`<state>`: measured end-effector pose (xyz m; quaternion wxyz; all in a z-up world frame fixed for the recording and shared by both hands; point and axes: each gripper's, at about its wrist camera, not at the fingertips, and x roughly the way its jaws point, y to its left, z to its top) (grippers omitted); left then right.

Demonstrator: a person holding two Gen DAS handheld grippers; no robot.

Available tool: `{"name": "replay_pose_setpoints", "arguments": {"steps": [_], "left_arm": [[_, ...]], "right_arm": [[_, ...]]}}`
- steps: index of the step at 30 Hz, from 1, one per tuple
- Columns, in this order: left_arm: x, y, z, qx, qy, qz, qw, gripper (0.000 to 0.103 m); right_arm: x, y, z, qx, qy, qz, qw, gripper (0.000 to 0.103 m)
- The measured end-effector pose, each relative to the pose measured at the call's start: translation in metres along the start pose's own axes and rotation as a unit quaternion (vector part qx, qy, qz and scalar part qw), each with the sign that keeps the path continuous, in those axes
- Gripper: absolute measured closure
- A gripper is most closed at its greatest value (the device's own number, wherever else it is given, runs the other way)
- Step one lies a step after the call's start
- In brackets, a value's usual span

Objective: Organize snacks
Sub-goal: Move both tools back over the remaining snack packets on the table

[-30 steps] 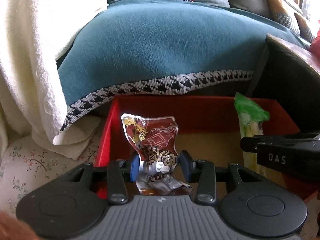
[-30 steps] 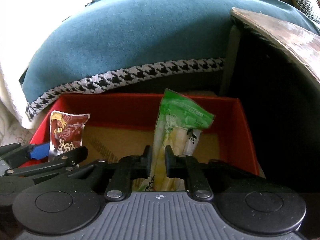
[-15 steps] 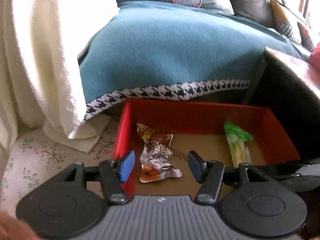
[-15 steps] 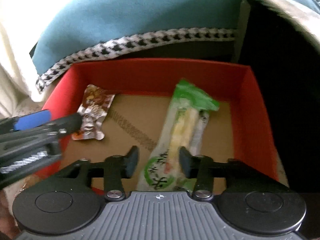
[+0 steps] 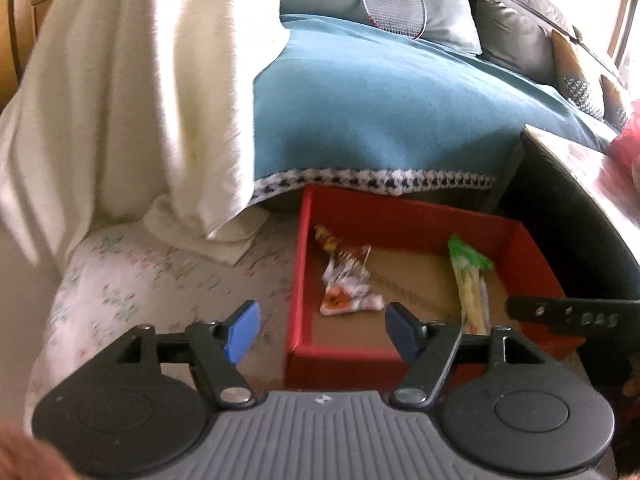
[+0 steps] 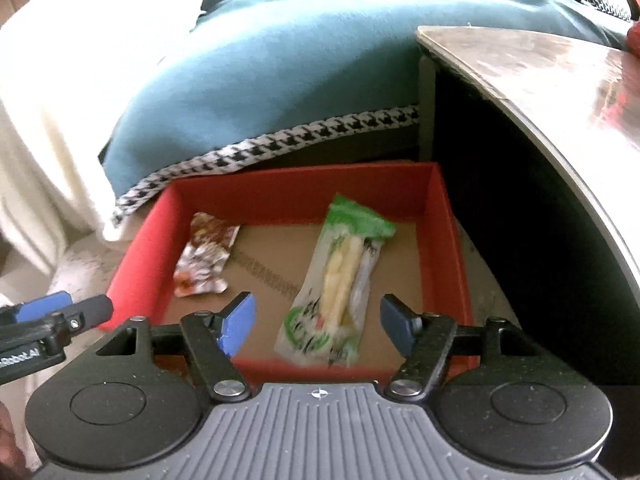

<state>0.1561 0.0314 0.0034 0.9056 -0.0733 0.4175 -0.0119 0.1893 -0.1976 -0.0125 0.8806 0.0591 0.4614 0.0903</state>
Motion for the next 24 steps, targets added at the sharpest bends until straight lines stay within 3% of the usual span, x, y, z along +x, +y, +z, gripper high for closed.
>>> {"name": "replay_pose_setpoints", "arguments": {"steps": [6,14,19,24], "left_arm": [[-0.015,0.011,-0.021,-0.007,0.02,0.01,0.9997,0.04],[-0.02,0.024,-0.033,-0.043,0.049,-0.004,0.9979,0.04],[-0.024,0.035,-0.045,-0.086,0.088,-0.023,0.9921,0.04],[-0.039,0.034,-0.063,-0.085,0.098,-0.031,0.991,0.04]], "right_arm": [[-0.02,0.007,-0.033,0.019,0.011,0.034,0.999,0.025],[-0.021,0.024,-0.067,0.0,0.039,0.03,0.999,0.023],[-0.023,0.029,-0.08,-0.006,0.052,0.028,0.998,0.022],[-0.032,0.035,-0.095,-0.017,0.052,0.039,0.998,0.02]]}}
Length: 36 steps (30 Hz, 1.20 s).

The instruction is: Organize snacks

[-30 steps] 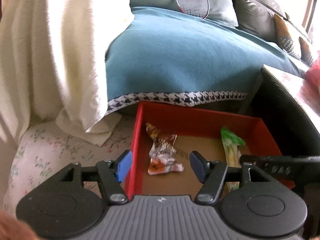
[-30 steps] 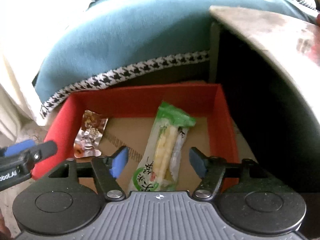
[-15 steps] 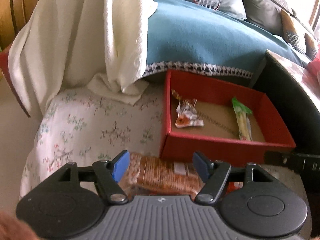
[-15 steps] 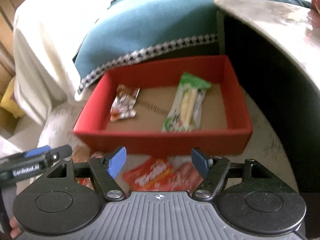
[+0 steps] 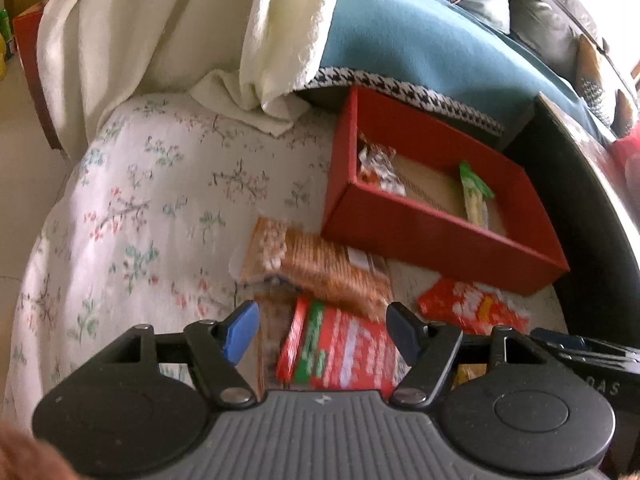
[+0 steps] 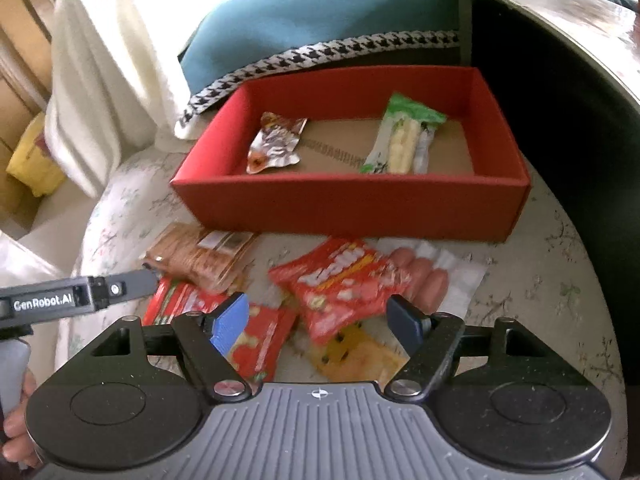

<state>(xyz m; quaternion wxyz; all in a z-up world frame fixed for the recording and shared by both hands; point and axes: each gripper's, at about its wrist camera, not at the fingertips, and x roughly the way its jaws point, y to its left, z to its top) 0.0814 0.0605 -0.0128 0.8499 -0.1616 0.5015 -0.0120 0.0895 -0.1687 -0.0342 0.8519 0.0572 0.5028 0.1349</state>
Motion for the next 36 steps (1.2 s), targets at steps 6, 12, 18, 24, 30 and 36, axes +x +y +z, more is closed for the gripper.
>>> {"name": "replay_pose_setpoints", "arguments": {"steps": [6,12,18,24,30,36], "left_arm": [[-0.003,-0.023,-0.04,0.062,0.037,-0.016,0.9973,0.04],[0.008,-0.046,-0.067,0.127,0.065,-0.005,0.9898,0.04],[0.02,-0.053,-0.082,0.161,0.083,0.021,0.9832,0.04],[0.02,-0.056,-0.091,0.189,0.079,0.032,0.9784,0.04],[0.01,-0.059,-0.103,0.203,0.096,0.002,0.9745,0.044],[0.003,-0.053,-0.105,0.176,0.119,-0.035,0.9766,0.048]], "right_arm": [[-0.014,-0.005,-0.025,0.007,0.001,-0.002,1.0,0.019],[-0.033,-0.02,-0.057,0.03,0.003,-0.016,0.999,0.019],[-0.053,-0.033,-0.101,0.066,0.011,-0.03,0.997,0.018],[-0.076,-0.02,-0.158,0.07,0.043,-0.024,0.996,0.016],[-0.059,-0.002,-0.176,0.033,0.086,-0.045,0.995,0.016],[-0.041,-0.001,-0.158,0.037,0.088,-0.068,0.993,0.016]]}}
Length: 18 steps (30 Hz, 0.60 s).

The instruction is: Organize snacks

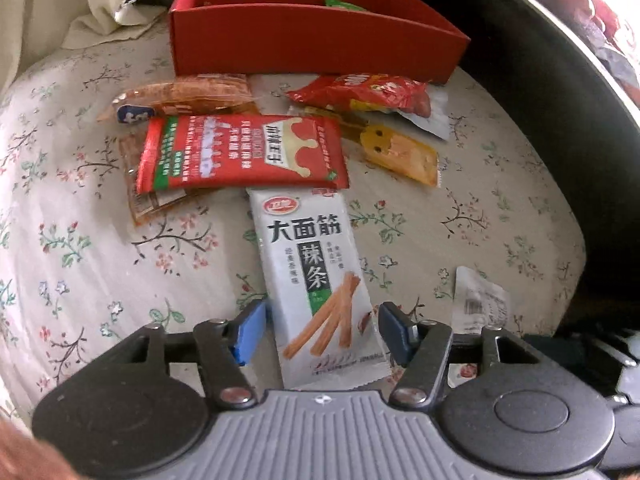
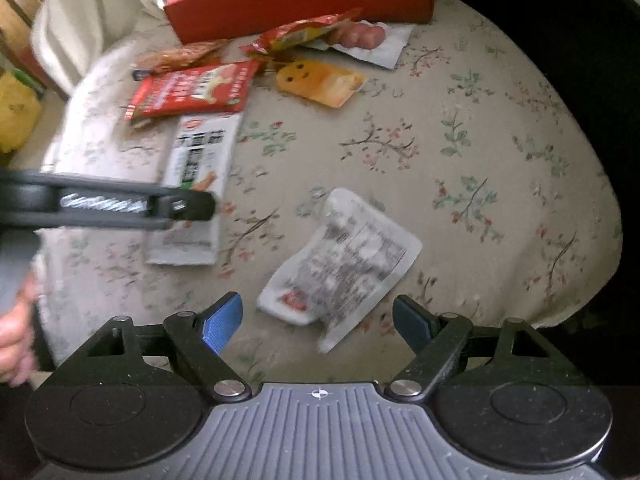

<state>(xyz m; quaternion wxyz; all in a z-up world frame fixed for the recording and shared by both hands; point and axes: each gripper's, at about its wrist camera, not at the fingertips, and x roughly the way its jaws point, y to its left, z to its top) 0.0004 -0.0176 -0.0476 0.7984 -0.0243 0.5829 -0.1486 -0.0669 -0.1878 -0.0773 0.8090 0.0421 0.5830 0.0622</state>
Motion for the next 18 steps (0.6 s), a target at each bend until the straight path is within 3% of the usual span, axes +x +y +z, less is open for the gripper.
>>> {"name": "replay_pose_setpoints", "arguments": {"steps": [8,12,18], "left_arm": [[-0.003,0.008,0.006,-0.028,-0.017,0.016,0.9993,0.044],[0.009,-0.007,0.01,0.001,-0.026,0.037,0.999,0.04],[0.009,-0.008,0.008,0.015,-0.028,0.038,0.9988,0.041]], "right_arm": [[0.015,-0.001,0.011,0.016,-0.01,-0.019,1.0,0.017],[0.013,0.002,0.006,-0.021,-0.016,-0.031,0.999,0.031],[0.01,-0.011,0.023,-0.042,-0.019,-0.046,0.998,0.037]]}}
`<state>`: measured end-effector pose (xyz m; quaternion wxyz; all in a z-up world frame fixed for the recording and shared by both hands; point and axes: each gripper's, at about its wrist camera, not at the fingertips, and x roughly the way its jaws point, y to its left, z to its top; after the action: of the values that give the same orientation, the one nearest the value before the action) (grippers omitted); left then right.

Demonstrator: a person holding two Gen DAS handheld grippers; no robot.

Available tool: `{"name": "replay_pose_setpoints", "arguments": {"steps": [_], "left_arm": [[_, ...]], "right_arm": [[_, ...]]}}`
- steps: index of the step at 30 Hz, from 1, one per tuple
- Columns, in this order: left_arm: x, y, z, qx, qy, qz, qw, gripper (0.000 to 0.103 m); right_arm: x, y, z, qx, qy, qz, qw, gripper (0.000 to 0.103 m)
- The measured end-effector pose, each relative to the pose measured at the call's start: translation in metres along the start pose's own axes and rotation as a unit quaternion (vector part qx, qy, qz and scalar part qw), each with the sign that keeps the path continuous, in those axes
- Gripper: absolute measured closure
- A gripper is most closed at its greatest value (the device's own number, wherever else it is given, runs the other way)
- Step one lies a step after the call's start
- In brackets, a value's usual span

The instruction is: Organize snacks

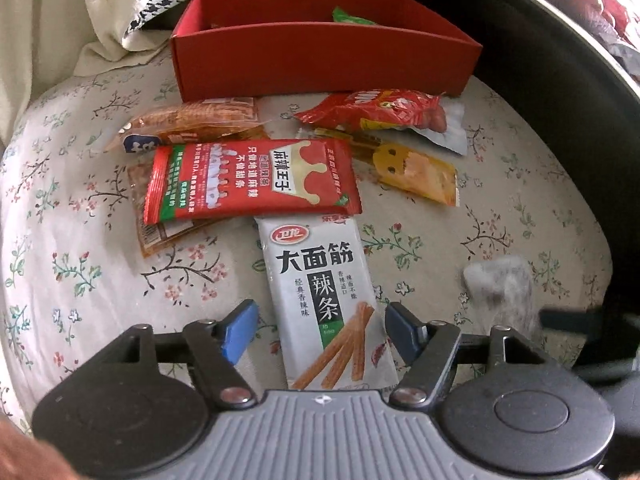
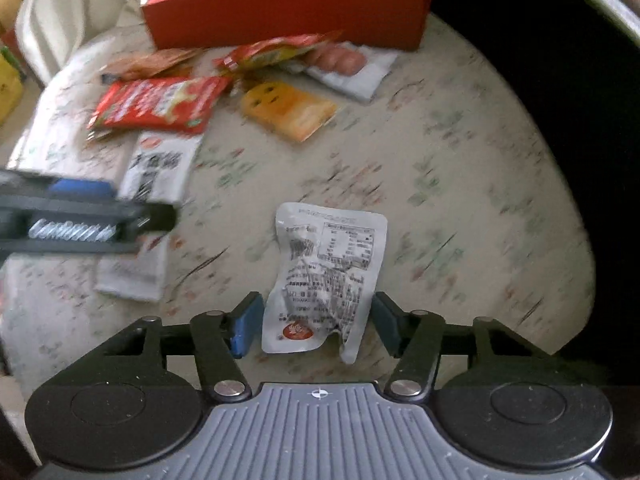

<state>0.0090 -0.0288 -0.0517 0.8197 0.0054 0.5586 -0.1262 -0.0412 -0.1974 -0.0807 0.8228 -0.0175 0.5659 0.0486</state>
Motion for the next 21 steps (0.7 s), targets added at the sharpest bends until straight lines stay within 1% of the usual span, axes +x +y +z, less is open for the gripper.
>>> {"name": "replay_pose_setpoints", "arguments": {"steps": [4,6,7,8,10,11,12,14,16,18,19,20,21], "left_arm": [[-0.002,0.01,0.001,-0.029,-0.006,-0.003,0.9996,0.041],[0.0,0.011,0.002,-0.032,-0.007,-0.002,0.9995,0.035],[0.001,0.009,0.002,-0.029,-0.007,-0.005,0.9995,0.028],[0.003,0.005,0.002,-0.023,-0.008,-0.002,0.9997,0.024],[0.006,-0.004,0.001,-0.003,-0.009,0.011,0.9999,0.02],[0.008,-0.008,0.001,0.006,-0.009,0.019,0.9998,0.019],[0.01,-0.011,0.001,0.011,-0.013,0.028,0.9995,0.019],[0.011,-0.013,0.001,0.015,-0.015,0.036,0.9991,0.019],[0.01,-0.015,0.0,0.018,-0.018,0.042,0.9988,0.023],[0.009,-0.014,-0.001,0.02,-0.022,0.049,0.9984,0.032],[0.006,-0.012,-0.002,0.02,-0.026,0.05,0.9982,0.044],[0.003,-0.01,-0.002,0.018,-0.032,0.049,0.9981,0.058],[0.0,-0.006,-0.002,0.014,-0.035,0.046,0.9983,0.059]], "right_arm": [[-0.002,-0.006,0.02,-0.004,-0.02,-0.002,1.0,0.037],[0.002,-0.006,0.027,-0.003,-0.023,-0.002,1.0,0.036],[0.005,-0.006,0.029,0.001,-0.022,0.001,1.0,0.036],[0.009,-0.006,0.029,0.004,-0.019,0.004,1.0,0.036],[0.016,-0.004,0.027,0.002,-0.013,0.004,1.0,0.033],[0.017,-0.002,0.026,-0.009,-0.017,-0.004,1.0,0.035],[0.017,0.0,0.026,-0.016,-0.022,-0.014,1.0,0.035],[0.017,-0.004,0.026,-0.008,-0.025,-0.011,1.0,0.034],[0.016,-0.007,0.027,-0.003,-0.027,-0.009,1.0,0.034],[0.015,-0.007,0.027,-0.003,-0.028,-0.009,1.0,0.038],[0.014,-0.007,0.028,-0.006,-0.029,-0.01,1.0,0.039],[0.013,-0.007,0.028,-0.005,-0.03,-0.009,0.999,0.04],[0.012,-0.006,0.028,-0.005,-0.031,-0.009,0.999,0.04]]}}
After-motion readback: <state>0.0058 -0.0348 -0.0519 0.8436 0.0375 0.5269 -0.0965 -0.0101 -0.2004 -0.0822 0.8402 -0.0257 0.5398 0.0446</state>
